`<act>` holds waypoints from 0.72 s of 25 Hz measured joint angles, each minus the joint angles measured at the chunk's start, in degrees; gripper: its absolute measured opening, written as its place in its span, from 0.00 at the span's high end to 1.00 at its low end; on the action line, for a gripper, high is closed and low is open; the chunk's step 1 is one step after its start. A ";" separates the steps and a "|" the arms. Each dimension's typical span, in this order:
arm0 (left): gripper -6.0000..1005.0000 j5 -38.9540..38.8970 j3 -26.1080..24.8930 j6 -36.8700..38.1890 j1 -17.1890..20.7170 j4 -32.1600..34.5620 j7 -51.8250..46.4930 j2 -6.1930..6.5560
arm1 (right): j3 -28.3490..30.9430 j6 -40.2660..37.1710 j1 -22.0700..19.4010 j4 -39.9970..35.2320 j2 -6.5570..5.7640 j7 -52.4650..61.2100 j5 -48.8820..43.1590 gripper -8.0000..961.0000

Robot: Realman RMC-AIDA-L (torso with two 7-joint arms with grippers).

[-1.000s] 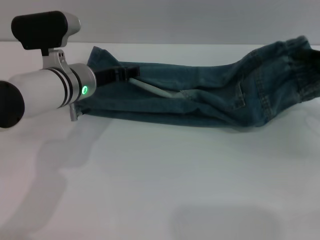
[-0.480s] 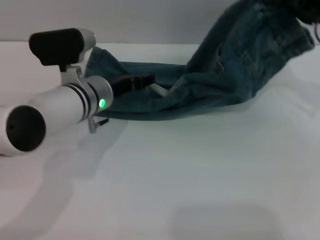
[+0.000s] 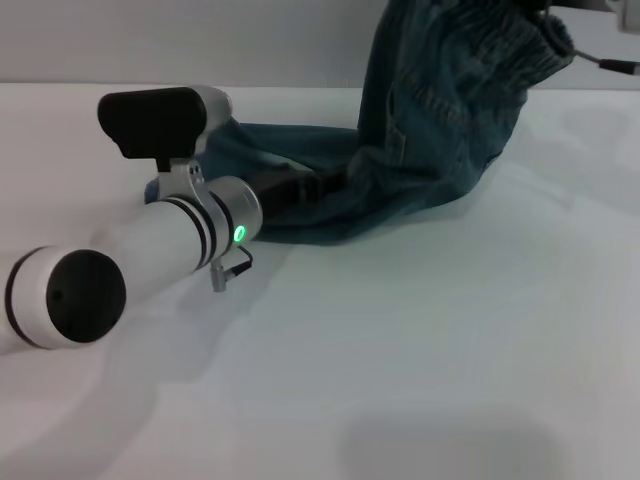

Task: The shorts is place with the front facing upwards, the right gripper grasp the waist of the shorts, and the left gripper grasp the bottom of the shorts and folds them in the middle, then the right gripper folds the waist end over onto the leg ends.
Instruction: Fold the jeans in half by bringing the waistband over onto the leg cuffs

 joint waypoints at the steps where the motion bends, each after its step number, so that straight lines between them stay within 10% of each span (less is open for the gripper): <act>1: 0.18 -0.22 0.59 0.09 -0.17 -0.09 0.00 -0.03 | -0.63 -0.02 0.07 0.16 0.11 0.09 0.00 0.94; 18: 0.18 -3.90 12.40 2.09 -4.78 -3.46 -0.09 -0.31 | -1.75 -0.41 1.72 0.57 0.09 0.35 0.07 0.94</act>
